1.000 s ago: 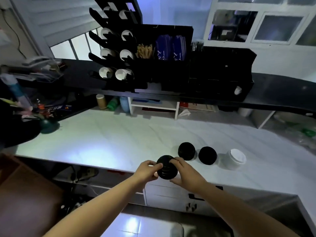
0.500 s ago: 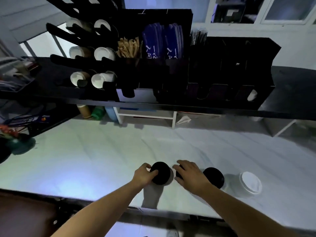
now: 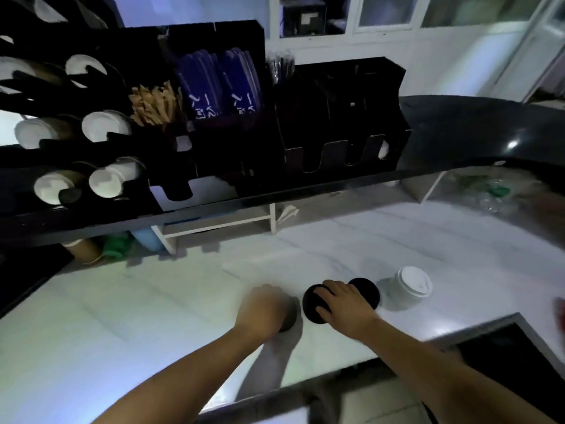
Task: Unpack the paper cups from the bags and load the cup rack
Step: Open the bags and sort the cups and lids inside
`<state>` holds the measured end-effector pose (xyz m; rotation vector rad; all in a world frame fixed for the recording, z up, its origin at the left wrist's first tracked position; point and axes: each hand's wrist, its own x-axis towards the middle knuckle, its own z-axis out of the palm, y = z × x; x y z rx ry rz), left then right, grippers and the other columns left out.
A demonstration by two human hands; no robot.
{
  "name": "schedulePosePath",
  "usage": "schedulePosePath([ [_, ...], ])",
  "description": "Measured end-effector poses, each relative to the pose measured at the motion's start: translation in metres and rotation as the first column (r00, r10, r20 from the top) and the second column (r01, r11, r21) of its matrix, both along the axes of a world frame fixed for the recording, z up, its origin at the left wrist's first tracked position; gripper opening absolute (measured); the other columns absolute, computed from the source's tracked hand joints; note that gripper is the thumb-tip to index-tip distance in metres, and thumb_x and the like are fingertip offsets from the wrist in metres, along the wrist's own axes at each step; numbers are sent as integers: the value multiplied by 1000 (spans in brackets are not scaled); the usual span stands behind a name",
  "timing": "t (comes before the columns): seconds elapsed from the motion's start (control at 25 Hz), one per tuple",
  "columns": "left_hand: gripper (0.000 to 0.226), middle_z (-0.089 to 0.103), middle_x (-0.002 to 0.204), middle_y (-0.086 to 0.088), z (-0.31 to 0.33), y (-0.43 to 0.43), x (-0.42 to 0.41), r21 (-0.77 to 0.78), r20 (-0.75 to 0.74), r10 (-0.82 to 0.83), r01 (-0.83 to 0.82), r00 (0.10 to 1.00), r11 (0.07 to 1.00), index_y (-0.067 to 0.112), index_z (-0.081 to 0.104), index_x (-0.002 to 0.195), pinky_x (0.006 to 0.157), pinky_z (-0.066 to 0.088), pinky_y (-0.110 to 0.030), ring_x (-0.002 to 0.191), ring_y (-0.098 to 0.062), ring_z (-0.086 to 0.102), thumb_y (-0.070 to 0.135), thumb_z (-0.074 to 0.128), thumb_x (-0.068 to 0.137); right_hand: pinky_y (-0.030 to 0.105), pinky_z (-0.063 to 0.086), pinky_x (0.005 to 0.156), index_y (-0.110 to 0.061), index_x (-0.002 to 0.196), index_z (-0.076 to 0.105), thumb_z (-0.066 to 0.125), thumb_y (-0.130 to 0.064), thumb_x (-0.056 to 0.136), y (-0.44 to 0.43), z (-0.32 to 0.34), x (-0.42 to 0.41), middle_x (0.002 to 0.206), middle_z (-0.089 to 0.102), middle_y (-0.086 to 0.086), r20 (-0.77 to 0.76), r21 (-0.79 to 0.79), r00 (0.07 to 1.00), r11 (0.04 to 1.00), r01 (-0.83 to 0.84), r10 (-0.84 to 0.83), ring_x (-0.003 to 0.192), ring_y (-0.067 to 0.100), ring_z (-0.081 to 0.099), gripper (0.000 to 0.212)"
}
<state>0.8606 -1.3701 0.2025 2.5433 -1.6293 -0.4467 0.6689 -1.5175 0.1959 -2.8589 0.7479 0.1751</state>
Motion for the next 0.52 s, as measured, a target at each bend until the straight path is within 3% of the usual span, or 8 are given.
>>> schedulePosePath([
  [0.2,38,63,118,-4,16,-33,-37,-58,133,-388,398,912,916,19,58,124,91,43,-38,107,-27,60,39,40,97,42,38,105,-26,144,43,34,-53,98,20,23,-69,147,45,6,-17,-7,924,924,382,-382,131,30,46,54],
  [0.36,53,61,113,-5,31,-71,-101,-93,203,-600,626,774,775,19,59,121,88,45,-38,104,-29,60,44,23,91,42,36,109,-28,149,36,43,-49,99,31,46,-155,150,40,5,-49,-8,776,777,629,-629,135,29,42,54],
  [0.52,44,66,97,-3,46,-102,-205,-124,250,-744,783,619,610,20,67,105,76,51,-39,90,-28,66,46,35,89,42,45,97,-30,142,42,45,-48,97,53,61,-272,141,47,3,14,-6,603,603,798,-798,122,29,51,49],
])
